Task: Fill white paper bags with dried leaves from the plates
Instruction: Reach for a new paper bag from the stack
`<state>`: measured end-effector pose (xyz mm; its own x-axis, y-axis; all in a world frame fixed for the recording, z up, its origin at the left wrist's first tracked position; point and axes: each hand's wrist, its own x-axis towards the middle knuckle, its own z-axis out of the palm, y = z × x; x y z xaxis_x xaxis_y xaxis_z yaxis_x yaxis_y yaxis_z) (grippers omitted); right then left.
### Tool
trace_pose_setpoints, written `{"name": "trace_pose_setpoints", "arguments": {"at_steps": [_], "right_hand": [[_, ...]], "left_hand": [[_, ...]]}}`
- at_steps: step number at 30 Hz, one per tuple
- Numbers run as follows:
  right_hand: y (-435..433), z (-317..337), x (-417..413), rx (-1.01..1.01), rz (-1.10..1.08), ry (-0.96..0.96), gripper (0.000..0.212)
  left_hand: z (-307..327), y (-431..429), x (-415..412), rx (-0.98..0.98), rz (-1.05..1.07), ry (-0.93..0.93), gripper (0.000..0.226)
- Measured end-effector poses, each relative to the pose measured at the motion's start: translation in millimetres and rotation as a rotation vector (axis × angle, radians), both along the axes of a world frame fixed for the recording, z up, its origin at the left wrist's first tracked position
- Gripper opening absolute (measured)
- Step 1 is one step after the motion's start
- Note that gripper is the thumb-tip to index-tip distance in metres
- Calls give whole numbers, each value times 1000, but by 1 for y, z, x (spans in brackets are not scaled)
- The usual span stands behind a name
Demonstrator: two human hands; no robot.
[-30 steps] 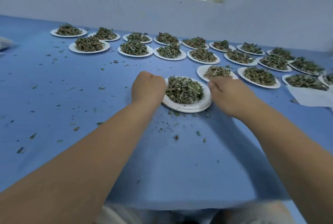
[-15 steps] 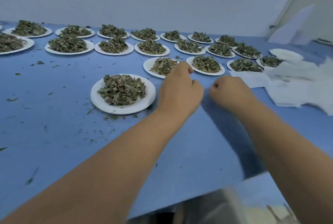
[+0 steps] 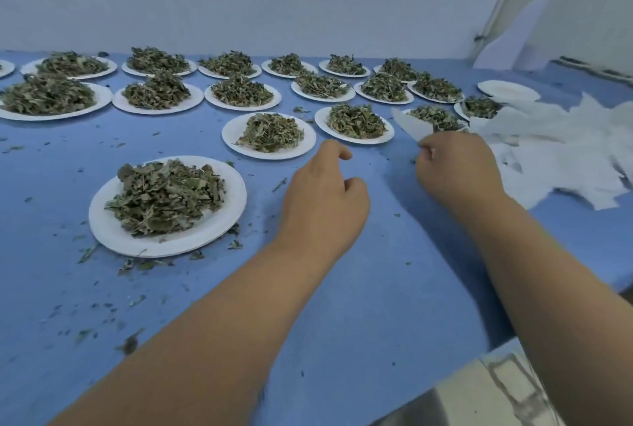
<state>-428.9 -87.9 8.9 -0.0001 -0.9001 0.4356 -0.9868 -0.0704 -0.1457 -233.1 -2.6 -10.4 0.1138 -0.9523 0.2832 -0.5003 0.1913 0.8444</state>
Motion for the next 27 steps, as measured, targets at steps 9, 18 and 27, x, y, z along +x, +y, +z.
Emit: {"name": "trace_pose_setpoints", "arguments": {"at_steps": [9,18,27], "right_hand": [[69,17,123,-562,917,-7,20],[85,15,199,-331,1218,-53,23],[74,40,265,-7,880,-810,25]], "left_hand": [[51,5,53,441,-226,1357,82],[65,42,165,197,-139,1216,29],[69,60,237,-25,115,1120,31]]}}
